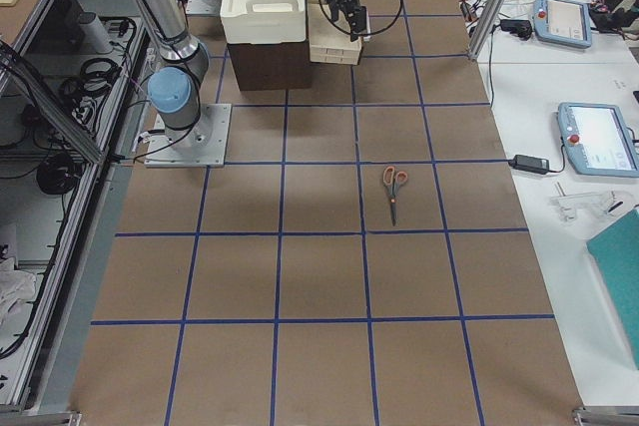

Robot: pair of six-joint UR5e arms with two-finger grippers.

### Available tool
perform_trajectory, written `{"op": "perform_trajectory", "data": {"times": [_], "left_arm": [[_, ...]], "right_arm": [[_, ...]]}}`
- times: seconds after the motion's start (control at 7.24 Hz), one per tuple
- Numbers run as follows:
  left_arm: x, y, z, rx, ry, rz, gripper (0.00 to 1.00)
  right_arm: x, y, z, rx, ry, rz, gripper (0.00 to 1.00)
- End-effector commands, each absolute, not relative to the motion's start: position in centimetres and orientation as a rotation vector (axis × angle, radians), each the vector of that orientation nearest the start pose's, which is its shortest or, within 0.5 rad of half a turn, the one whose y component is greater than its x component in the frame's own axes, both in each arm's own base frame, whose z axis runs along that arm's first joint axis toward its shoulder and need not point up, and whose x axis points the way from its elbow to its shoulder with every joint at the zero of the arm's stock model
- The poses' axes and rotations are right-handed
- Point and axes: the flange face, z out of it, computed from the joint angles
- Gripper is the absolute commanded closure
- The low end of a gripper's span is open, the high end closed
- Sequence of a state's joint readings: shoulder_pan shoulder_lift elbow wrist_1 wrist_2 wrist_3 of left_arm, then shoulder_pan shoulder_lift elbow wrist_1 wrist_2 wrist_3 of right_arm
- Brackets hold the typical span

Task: Put scissors in drawer and close it
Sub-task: 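Move the right gripper over the grey-and-orange scissors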

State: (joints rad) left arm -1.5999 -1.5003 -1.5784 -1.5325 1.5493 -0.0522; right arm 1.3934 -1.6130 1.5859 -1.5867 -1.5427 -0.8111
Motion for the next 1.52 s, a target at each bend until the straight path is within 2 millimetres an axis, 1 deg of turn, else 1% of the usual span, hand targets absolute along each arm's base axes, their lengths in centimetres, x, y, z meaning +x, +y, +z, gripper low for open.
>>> {"op": "perform_trajectory", "data": {"times": [0.0,0.14,0.28,0.41,0.55,0.83,0.97,1.11,1.24,1.38], "left_arm": [[-14.9,-46.7,52.2,-0.035,3.163,-0.159,0.00],[-14.9,-46.7,52.1,-0.035,3.163,-0.156,0.00],[-14.9,-46.7,52.1,-0.035,3.163,-0.156,0.00],[-14.9,-46.7,52.1,-0.035,3.163,-0.156,0.00],[-14.9,-46.7,52.1,-0.035,3.163,-0.156,0.00],[-14.9,-46.7,52.1,-0.035,3.163,-0.156,0.00],[-14.9,-46.7,52.1,-0.035,3.163,-0.156,0.00],[-14.9,-46.7,52.1,-0.035,3.163,-0.156,0.00],[-14.9,-46.7,52.1,-0.035,3.163,-0.156,0.00],[-14.9,-46.7,52.1,-0.035,3.163,-0.156,0.00]], "right_arm": [[-1.4,-52.4,47.6,-1.185,2.915,-0.065,0.00],[-5.3,-53.8,45.8,-1.255,2.886,-0.058,0.00],[-8.4,-56.0,43.0,-1.497,2.780,-0.075,0.00],[-11.1,-57.7,40.6,-1.600,2.745,-0.096,0.00],[-13.3,-58.6,38.7,-1.646,2.720,-0.098,0.00],[-17.1,-61.0,34.3,-1.744,2.699,-0.125,0.00],[-18.1,-61.2,33.0,-1.767,2.672,-0.115,0.00],[-18.6,-61.8,31.3,-1.779,2.654,-0.112,0.00],[-19.9,-62.4,29.4,-1.800,2.653,-0.123,0.00],[-20.9,-63.2,27.1,-1.879,2.621,-0.131,0.00]]}}
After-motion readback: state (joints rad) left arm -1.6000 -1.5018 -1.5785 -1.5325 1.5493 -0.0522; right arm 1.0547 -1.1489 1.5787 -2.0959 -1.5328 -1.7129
